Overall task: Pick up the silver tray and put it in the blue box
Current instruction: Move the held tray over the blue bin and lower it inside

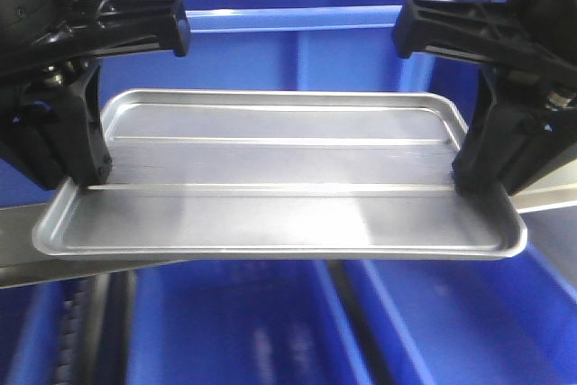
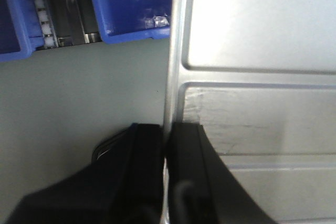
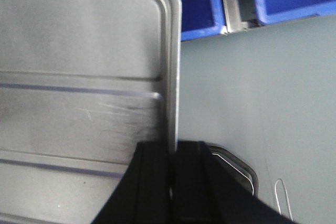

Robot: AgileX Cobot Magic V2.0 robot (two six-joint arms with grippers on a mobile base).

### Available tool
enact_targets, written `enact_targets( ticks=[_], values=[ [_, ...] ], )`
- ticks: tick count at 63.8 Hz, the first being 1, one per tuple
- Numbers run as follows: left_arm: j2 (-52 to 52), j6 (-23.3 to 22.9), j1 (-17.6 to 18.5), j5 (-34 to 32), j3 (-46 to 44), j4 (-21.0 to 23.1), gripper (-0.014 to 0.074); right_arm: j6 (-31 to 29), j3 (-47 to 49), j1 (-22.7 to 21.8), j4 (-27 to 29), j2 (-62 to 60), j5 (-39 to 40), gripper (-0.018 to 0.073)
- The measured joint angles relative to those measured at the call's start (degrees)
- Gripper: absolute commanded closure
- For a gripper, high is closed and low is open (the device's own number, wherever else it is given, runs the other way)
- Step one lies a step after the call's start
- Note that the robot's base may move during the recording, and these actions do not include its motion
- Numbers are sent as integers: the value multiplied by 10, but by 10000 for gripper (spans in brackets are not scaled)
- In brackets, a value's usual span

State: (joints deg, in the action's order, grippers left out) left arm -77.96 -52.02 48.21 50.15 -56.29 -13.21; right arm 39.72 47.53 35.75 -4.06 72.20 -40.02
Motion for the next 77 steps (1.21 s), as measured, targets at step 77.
enact_targets(
  ticks=[77],
  values=[
    [0, 0, 0, 1, 0, 0, 611, 0, 0, 0, 0, 0, 0, 503]
  ],
)
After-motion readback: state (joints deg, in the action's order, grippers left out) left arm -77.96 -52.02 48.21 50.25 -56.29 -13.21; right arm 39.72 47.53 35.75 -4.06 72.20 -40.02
